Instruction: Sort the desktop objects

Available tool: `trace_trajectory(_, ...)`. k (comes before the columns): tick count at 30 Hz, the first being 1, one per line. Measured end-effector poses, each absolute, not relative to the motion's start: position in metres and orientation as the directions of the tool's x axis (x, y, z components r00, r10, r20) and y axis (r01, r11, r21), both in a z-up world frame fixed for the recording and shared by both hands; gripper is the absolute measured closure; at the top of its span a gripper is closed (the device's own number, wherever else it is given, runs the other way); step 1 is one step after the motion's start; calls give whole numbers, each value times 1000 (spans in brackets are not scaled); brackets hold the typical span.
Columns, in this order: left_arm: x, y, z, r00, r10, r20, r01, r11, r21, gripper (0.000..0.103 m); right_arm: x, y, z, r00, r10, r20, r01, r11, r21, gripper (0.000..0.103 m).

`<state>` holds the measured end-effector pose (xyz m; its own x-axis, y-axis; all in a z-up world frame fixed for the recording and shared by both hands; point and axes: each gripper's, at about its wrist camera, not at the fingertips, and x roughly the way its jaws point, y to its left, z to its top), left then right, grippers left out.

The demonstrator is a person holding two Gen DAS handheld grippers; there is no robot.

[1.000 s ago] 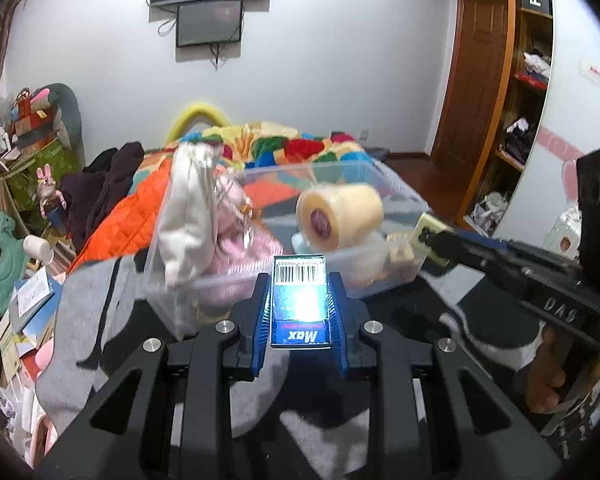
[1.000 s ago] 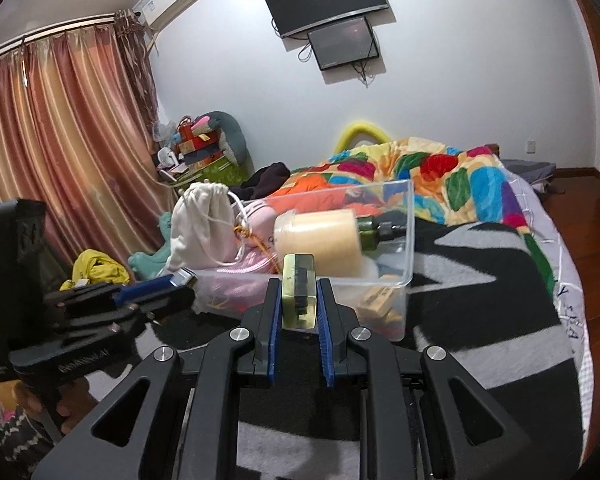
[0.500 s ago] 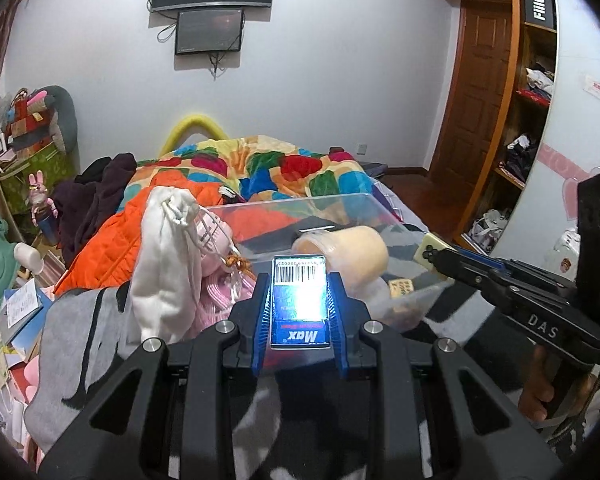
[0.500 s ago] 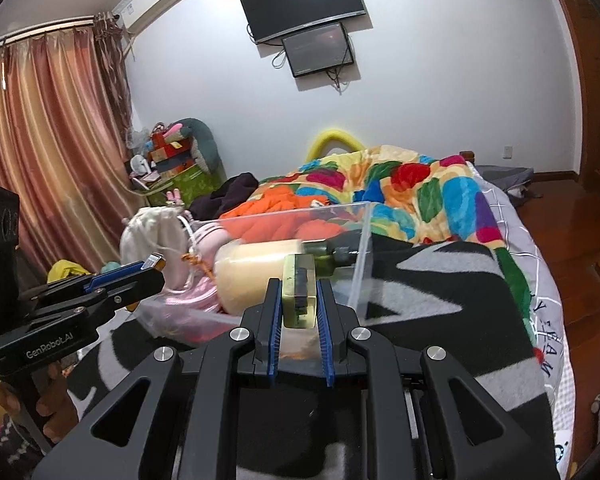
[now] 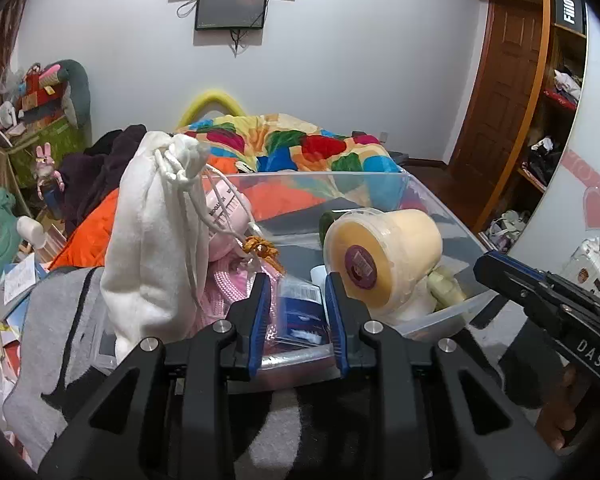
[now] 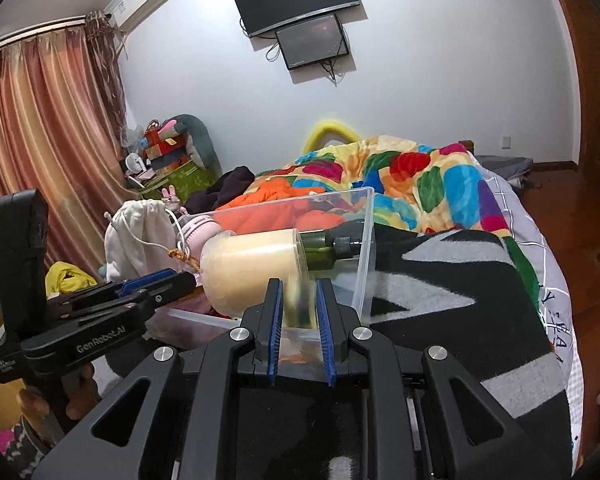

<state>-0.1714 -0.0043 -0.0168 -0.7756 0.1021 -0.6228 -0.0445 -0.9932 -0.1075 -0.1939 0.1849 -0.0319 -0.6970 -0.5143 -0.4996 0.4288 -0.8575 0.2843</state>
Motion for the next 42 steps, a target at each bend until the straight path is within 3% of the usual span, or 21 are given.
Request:
trace_trajectory(4, -169, -6, -15, -777, 114, -619, -47, -991, -123, 70, -193, 186, -31, -692, -521, -500, 431, -853, 293, 87)
trace_trajectory(14, -150, 1, 0, -796, 136, -590, -84, -990, -114, 70, -179, 183, -25, -701, -508, -500, 441, -860, 257, 87)
trace_trajectory(17, -140, 4, 5, -806, 126, -578, -83, -991, -101, 60, -174, 182, -21, -711, -496, -498, 440, -867, 236, 85)
trace_trajectory(20, -128, 5, 8, -819, 108, -564, -75, -994, -82, 53, -164, 181, -16, -732, -471, -493, 433, -880, 198, 75)
trace_trajectory(23, -117, 8, 11, -830, 86, -552, -64, -996, -59, 46, -154, 181, -10, -757, -454, -470, 424, -889, 176, 57)
trace_trajectory(25, -107, 8, 14, -842, 78, -535, -57, -997, -55, 33, -145, 180, -5, -784, -426, -452, 408, -902, 141, 48)
trace_trajectory(28, -95, 6, 20, -856, 74, -511, -55, -997, -52, 24, -134, 178, 2, -819, -387, -424, 387, -918, 91, 29)
trace_trajectory(30, -88, 6, 24, -863, 63, -501, -46, -998, -47, 17, -125, 178, 7, -843, -362, -398, 369, -927, 60, 22)
trace_trajectory(33, -78, 7, 29, -872, 44, -487, -30, -999, -36, 10, -115, 179, 12, -858, -343, -382, 359, -933, 31, 18)
trace_trajectory(42, -48, 8, 33, -885, 44, -463, -21, -998, -55, 10, -88, 186, 17, -876, -312, -368, 332, -943, 12, 1)
